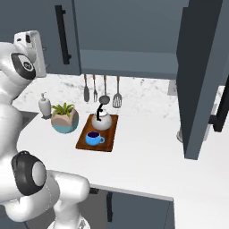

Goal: Pick the kettle from the counter and place it on the tray. Then pick the mug from the cabinet and place it on the tray. Then close the cabinet doors.

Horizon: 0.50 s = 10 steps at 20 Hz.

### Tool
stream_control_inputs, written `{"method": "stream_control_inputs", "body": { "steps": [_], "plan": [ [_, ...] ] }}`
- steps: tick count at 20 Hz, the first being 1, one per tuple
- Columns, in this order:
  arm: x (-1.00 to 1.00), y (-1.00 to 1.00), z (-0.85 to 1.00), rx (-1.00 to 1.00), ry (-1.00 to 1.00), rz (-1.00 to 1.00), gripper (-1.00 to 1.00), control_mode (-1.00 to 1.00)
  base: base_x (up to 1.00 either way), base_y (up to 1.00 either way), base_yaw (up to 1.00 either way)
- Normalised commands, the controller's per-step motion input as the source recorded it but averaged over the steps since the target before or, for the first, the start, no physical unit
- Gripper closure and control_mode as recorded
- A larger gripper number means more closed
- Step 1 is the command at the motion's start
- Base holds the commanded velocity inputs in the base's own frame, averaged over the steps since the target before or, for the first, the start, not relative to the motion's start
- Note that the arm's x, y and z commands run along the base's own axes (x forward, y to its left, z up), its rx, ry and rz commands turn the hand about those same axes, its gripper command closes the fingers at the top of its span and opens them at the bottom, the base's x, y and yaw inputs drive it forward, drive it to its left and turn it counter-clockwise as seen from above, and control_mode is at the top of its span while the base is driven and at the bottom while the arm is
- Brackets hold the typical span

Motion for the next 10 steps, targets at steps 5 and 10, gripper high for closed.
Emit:
{"method": "stream_control_inputs", "body": {
  "steps": [5, 10],
  "plan": [
    [0.24, 0.00, -0.21, -0.11, 0.16, 0.28, -1.00, -1.00, 0.00, 0.00, 0.00],
    [-0.43, 0.00, -0.06, -0.15, 0.01, 0.25, -1.00, -1.00, 0.00, 0.00, 0.00]
  ]
}}
